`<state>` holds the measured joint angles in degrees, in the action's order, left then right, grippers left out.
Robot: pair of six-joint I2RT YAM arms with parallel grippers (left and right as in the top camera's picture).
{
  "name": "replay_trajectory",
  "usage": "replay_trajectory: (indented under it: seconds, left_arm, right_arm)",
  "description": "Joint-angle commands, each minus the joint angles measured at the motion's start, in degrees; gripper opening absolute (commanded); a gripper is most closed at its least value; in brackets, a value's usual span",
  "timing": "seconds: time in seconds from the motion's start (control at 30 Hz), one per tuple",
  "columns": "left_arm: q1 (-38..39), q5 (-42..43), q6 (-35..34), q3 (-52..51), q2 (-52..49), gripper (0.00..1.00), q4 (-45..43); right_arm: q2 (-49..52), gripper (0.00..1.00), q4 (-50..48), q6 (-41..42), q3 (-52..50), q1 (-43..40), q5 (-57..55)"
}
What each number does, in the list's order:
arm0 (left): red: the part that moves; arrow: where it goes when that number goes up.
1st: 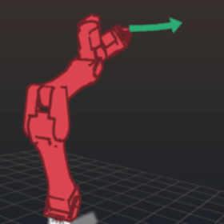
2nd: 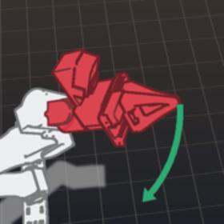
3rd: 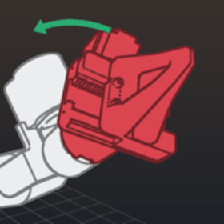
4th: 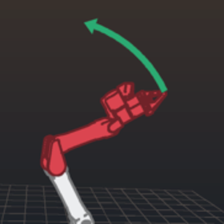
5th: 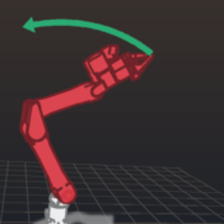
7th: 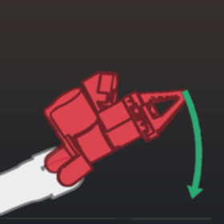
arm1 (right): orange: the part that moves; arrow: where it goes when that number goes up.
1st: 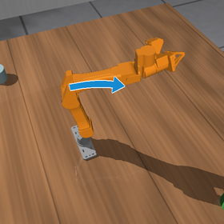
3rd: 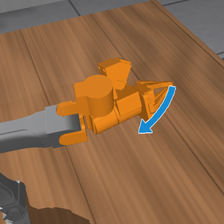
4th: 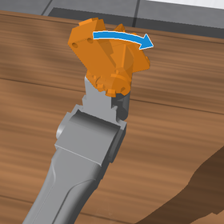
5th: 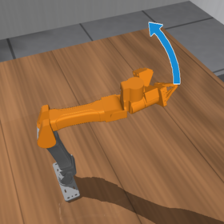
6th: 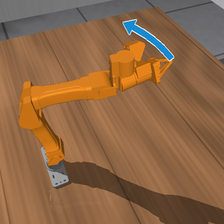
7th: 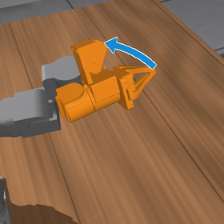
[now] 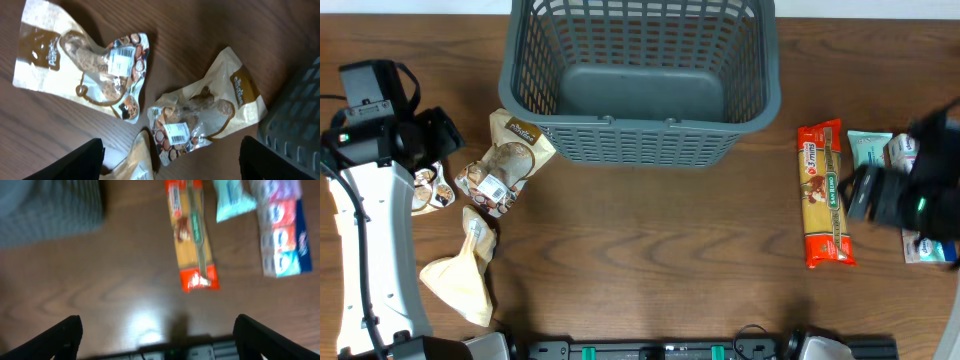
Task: Pack container
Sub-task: 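Lower the right gripper onto the orange spaghetti package and grasp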
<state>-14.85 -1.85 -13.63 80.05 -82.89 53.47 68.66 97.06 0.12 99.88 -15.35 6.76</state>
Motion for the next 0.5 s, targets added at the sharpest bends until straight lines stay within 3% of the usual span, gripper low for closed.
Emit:
replay_trajectory:
  seconds: [0.0,0.07,0.13,0.23,0.47]
  left_arm:
    - [-0.2,0.0,0.9,-0.2,-0.2,0.75,-0.5]
    - [-0.2,0.6,0.9,-0.2,-0.2,0.75,-0.7]
    - [-0.2,1.6,0.9,-0.2,-0.2,0.75,-0.8]
    - [-0.2,2.9,0.9,-0.2,-0.2,0.75,-1.2]
    - [-0.2,2.9,0.9,-0.2,-0.2,0.75,-1.6]
  right_arm:
    - [-4.2,0.92,-0.7,-2.4,-7.5,0.4,0.4]
    - [-6.1,0.93,-2.0,-2.3,-10.4,0.4,3.2]
    - [-7.2,0.87,-3.6,-2.4,-11.5,0.4,5.5]
    - [-7.5,0.97,-8.3,0.2,-11.6,0.4,5.9]
    - [-5.1,0.95,-19.8,-4.2,-21.7,0.4,-1.0]
